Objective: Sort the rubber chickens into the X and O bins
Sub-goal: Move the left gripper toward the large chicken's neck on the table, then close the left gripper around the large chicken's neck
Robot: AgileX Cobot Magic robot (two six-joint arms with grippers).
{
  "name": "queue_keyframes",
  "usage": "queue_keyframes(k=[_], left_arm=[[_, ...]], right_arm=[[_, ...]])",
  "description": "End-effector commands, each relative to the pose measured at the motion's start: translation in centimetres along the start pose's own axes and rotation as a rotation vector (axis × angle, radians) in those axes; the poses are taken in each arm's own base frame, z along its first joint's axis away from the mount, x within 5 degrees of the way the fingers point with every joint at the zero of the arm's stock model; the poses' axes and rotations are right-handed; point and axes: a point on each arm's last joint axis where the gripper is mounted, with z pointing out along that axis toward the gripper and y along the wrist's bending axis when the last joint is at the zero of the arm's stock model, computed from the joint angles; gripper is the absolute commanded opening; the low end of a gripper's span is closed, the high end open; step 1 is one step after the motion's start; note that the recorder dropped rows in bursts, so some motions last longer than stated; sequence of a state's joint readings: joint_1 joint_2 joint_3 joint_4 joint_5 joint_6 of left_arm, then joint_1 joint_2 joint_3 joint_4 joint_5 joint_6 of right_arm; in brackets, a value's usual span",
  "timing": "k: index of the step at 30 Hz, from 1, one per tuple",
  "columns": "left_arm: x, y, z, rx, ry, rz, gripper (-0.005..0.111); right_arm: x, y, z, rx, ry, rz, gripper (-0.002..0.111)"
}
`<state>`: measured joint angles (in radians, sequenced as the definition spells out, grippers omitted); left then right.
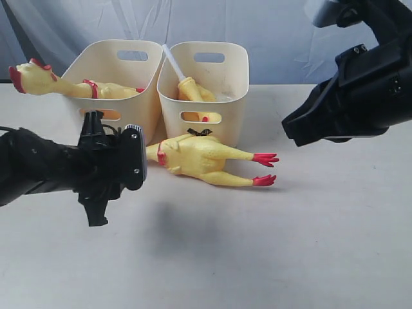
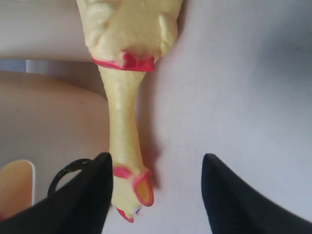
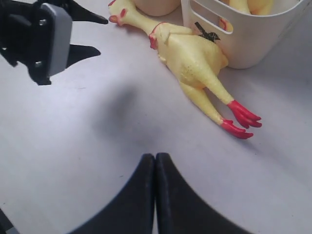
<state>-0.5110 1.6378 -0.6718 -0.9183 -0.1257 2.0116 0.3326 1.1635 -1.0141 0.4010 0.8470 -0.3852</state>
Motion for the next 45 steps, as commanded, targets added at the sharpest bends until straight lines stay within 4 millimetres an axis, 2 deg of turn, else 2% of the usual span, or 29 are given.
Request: queue_keyframes(k=[1, 10, 20, 33, 45], left_arm=[[-0.8, 0.6, 2.0, 0.006, 0.004, -0.033, 0.053], [-1.6, 1.5, 4.9, 0.01, 0.006, -0.003, 0.053], [-1.5, 1.1, 7.4, 0.024, 0.037, 0.01, 0.053], [-1.7, 1.7, 7.5, -0.004, 0.035, -0.005, 0.05], [-1.9, 2.1, 7.5, -0.023, 0.023, 0.062, 0.049]], right_arm=[[0.0, 0.1, -0.3, -0.001, -0.022, 0.002, -0.001], [0.0, 0.2, -0.3, -0.007, -0.022, 0.008, -0.001], [0.0, 0.2, -0.3, -0.015, -0.023, 0.013, -0.001], [-0.1, 0.2, -0.3, -0.014, -0.029, 0.014, -0.001], [-0.1, 0.3, -0.2, -0.019, -0.033, 0.019, -0.001]])
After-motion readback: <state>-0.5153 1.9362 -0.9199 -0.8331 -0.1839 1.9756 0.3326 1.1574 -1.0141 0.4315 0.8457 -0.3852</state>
